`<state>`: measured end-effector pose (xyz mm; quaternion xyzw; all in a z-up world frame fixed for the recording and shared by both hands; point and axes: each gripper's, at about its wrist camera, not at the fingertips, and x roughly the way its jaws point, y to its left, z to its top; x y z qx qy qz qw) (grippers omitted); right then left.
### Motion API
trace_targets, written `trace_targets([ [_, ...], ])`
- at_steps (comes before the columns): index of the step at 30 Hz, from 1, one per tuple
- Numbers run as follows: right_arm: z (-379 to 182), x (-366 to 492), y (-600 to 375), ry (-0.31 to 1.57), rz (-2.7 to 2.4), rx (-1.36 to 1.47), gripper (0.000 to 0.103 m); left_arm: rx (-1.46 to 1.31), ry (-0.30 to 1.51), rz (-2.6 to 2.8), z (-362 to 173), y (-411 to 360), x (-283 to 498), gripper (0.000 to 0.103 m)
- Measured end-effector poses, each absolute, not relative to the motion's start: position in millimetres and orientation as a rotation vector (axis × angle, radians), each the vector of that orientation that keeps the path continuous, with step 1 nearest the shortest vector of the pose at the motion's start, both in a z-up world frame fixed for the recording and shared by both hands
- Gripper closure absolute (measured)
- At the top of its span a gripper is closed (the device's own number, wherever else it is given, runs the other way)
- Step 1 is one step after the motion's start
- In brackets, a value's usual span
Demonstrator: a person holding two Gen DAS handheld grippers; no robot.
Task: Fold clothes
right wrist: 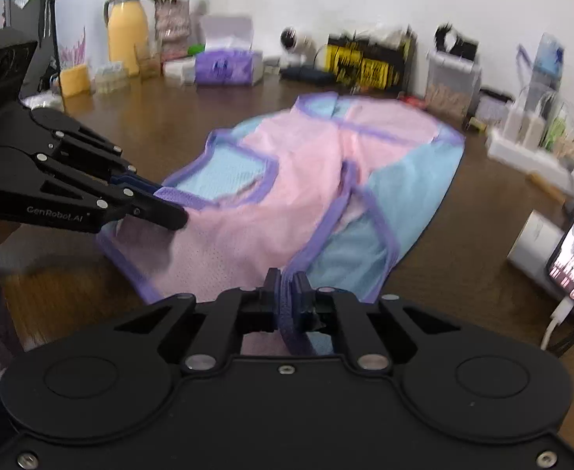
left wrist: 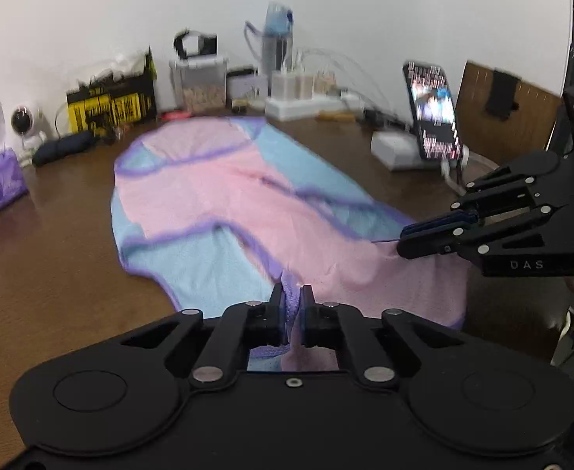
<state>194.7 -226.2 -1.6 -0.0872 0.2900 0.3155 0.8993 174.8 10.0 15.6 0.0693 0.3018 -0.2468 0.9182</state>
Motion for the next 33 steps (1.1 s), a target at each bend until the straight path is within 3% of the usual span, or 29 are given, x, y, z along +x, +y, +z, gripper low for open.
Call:
trace_targets([
  [7,29,211,-221,0.494,0.624,-0.192,0.094,0.184,0.539,-0.510,43,5,199,0.096],
  [11,15,245,-207,0.542,0.592,-0.239,0.093,0.187,0.611,-0.491,17,3,231,0.095],
  [13,-3,260,-199,0.588,0.534,-0.285,0.087,0.197,0.643,-0.458,4,4,240,0.091],
  [14,-10,264,-196,0.603,0.500,-0.312,0.079,0.199,0.647,-0.438,0,6,241,0.087],
  [16,-14,263,-196,0.603,0.484,-0.341,0.070,0.199,0.624,-0.408,1,16,232,0.052],
  [18,-8,255,-207,0.557,0.471,-0.335,0.049,0.198,0.601,-0.382,3,24,224,0.033],
  [19,-5,250,-214,0.533,0.459,-0.330,0.043,0.198,0.586,-0.380,5,28,219,0.031],
  [20,-3,246,-218,0.517,0.446,-0.331,0.039,0.199,0.563,-0.375,10,32,209,0.031],
  [23,9,210,-225,0.461,0.437,-0.373,0.039,0.196,0.531,-0.420,17,38,184,0.031],
  [25,10,190,-221,0.487,0.550,-0.367,0.043,0.212,0.554,-0.495,12,31,171,0.031],
  [29,-5,179,-205,0.568,0.657,-0.402,0.061,0.309,0.585,-0.502,-6,9,165,0.032],
  [30,-10,182,-203,0.582,0.633,-0.409,0.064,0.318,0.588,-0.491,-10,6,166,0.037],
  [32,-15,186,-200,0.592,0.587,-0.417,0.070,0.323,0.596,-0.479,-14,4,169,0.059],
  [33,-16,188,-198,0.595,0.566,-0.420,0.076,0.316,0.609,-0.466,-16,5,173,0.077],
])
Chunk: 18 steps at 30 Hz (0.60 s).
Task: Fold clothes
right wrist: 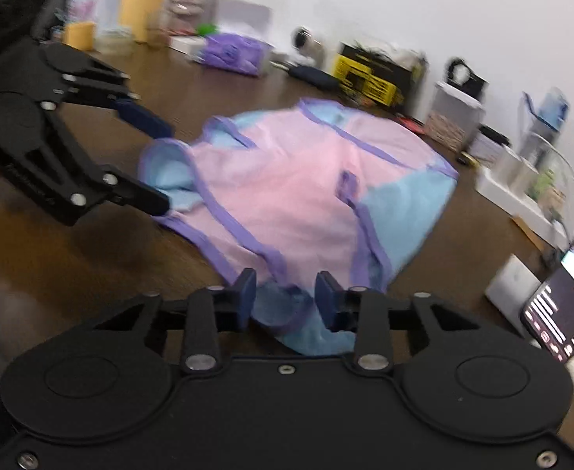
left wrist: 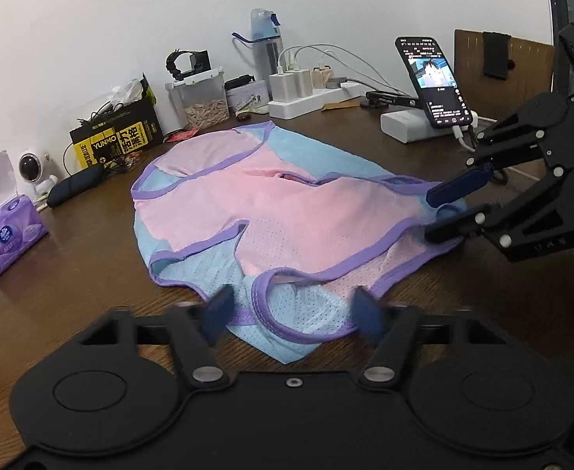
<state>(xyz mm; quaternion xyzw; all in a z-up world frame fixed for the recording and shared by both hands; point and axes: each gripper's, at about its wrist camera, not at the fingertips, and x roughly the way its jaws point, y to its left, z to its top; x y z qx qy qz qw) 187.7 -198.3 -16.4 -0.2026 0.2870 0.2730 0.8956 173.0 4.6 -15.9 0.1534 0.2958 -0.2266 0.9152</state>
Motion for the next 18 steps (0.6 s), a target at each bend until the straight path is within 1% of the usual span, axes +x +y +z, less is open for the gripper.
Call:
trace_targets([
  [1,-17,189,-198,0.595,0.555,-0.420,0.081,0.309,0.622,-0.454,-18,5,177,0.089],
  [2,-18,189,-197,0.593,0.549,-0.418,0.089,0.309,0.633,-0.435,-20,5,180,0.092],
  [4,-20,188,-198,0.580,0.514,-0.419,0.090,0.342,0.638,-0.392,-22,7,177,0.099],
  [7,-21,179,-204,0.563,0.462,-0.411,0.092,0.387,0.618,-0.367,-16,4,158,0.100],
  [11,-8,157,-220,0.552,0.469,-0.330,0.092,0.432,0.566,-0.362,-8,-2,127,0.100],
  [15,-3,137,-229,0.564,0.492,-0.295,0.092,0.417,0.587,-0.398,-8,-4,101,0.100],
  [18,-8,125,-233,0.630,0.536,-0.292,0.090,0.424,0.633,-0.397,-16,-3,84,0.098],
])
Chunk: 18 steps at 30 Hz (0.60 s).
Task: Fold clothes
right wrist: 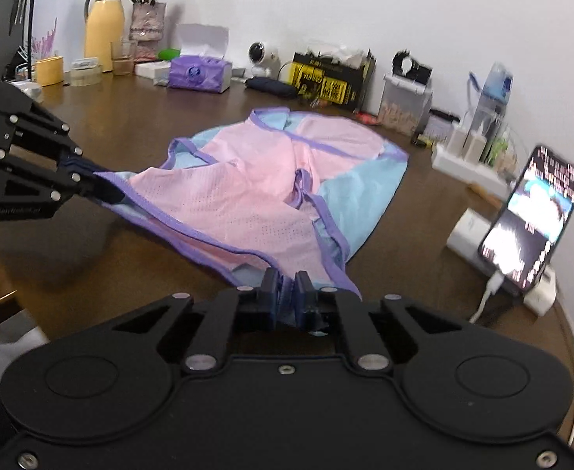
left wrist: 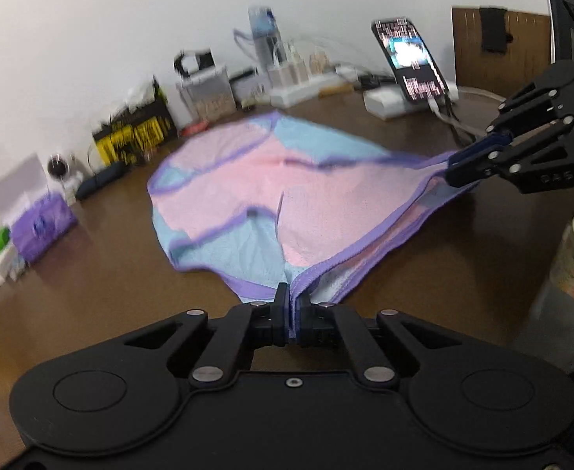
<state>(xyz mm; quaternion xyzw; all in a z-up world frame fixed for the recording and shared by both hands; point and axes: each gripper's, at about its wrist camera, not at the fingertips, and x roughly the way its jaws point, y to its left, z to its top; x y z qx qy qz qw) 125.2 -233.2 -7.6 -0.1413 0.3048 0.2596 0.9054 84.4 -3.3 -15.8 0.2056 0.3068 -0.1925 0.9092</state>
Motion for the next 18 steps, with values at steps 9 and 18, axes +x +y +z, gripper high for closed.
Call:
trace_targets([
  [9,30,99,-265,0.517,0.533,-0.213,0.066,0.262,0.525,-0.362,25,41,76,0.038],
  [18,5,199,-200,0.531,0.539,-0.386,0.067,0.512,0.566,-0.307,-4,26,187,0.039],
])
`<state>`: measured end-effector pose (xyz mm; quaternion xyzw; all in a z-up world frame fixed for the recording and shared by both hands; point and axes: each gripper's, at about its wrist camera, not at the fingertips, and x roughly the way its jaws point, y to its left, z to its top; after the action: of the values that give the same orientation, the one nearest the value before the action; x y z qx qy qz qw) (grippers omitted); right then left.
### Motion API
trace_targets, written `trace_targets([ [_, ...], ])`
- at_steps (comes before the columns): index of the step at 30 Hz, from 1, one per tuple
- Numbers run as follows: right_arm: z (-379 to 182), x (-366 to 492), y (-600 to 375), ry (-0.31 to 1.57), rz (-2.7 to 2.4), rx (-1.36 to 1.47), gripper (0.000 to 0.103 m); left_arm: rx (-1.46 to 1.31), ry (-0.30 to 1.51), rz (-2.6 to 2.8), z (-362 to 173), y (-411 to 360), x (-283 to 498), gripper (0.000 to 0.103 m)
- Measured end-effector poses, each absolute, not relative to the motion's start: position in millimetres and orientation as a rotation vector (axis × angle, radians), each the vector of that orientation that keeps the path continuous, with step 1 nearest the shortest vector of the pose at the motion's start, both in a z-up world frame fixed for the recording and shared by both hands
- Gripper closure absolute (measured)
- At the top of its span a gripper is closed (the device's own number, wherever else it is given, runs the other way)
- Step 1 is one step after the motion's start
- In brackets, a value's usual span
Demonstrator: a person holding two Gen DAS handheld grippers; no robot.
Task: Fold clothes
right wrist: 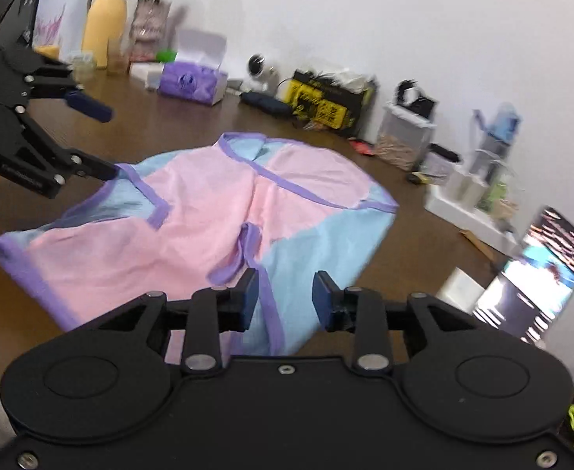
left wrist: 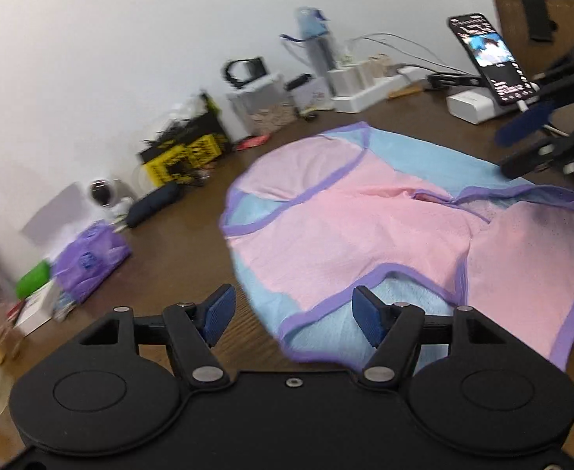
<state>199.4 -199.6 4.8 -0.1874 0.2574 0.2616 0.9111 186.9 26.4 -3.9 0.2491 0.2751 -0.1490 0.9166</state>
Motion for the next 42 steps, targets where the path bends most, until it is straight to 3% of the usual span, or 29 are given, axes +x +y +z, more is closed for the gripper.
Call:
trace_targets([
  [2,-1,210,-193,0.553,0.570,-0.387,0.067,0.523,0.590,-0.336,-10,24,197,0.039],
  [4,-9,222,-185,0.582,0.585,-0.385,0.075,0.525,0.607,-0.320,-17,25,201,0.040],
  [6,-14,225,-184,0.597,0.575,-0.376,0.092,0.519,0.617,-0.307,-21,27,204,0.043],
  [10,-13,227,-203,0.567,0.464,-0.332,0.093,0.504,0.636,-0.295,-22,31,202,0.044],
  [16,-17,245,-261,0.595,0.256,-0.171,0.089,0.491,0.621,-0.282,-24,36,199,0.044],
  [17,-16,242,-262,0.585,0.251,-0.180,0.081,0.496,0.620,-0.282,-23,36,200,0.044],
  [20,-10,228,-259,0.543,0.281,-0.196,0.069,0.511,0.623,-0.286,-21,34,200,0.044],
  [26,-8,207,-244,0.599,0.465,-0.192,0.068,0.497,0.623,-0.316,-21,32,204,0.043],
  [27,-10,203,-238,0.608,0.484,-0.212,0.068,0.494,0.622,-0.320,-21,32,204,0.048],
  [28,-14,199,-232,0.612,0.492,-0.241,0.069,0.481,0.630,-0.324,-21,33,206,0.071],
  [30,-16,195,-226,0.603,0.497,-0.269,0.071,0.420,0.678,-0.282,-22,38,213,0.094],
  [33,-17,185,-224,0.602,0.524,-0.266,0.094,0.382,0.682,-0.194,-25,45,212,0.094],
  [40,-6,177,-236,0.579,0.534,-0.278,0.092,0.292,0.683,-0.275,-4,53,194,0.091],
  [42,5,185,-242,0.552,0.514,-0.246,0.085,0.266,0.659,-0.268,8,59,202,0.087],
])
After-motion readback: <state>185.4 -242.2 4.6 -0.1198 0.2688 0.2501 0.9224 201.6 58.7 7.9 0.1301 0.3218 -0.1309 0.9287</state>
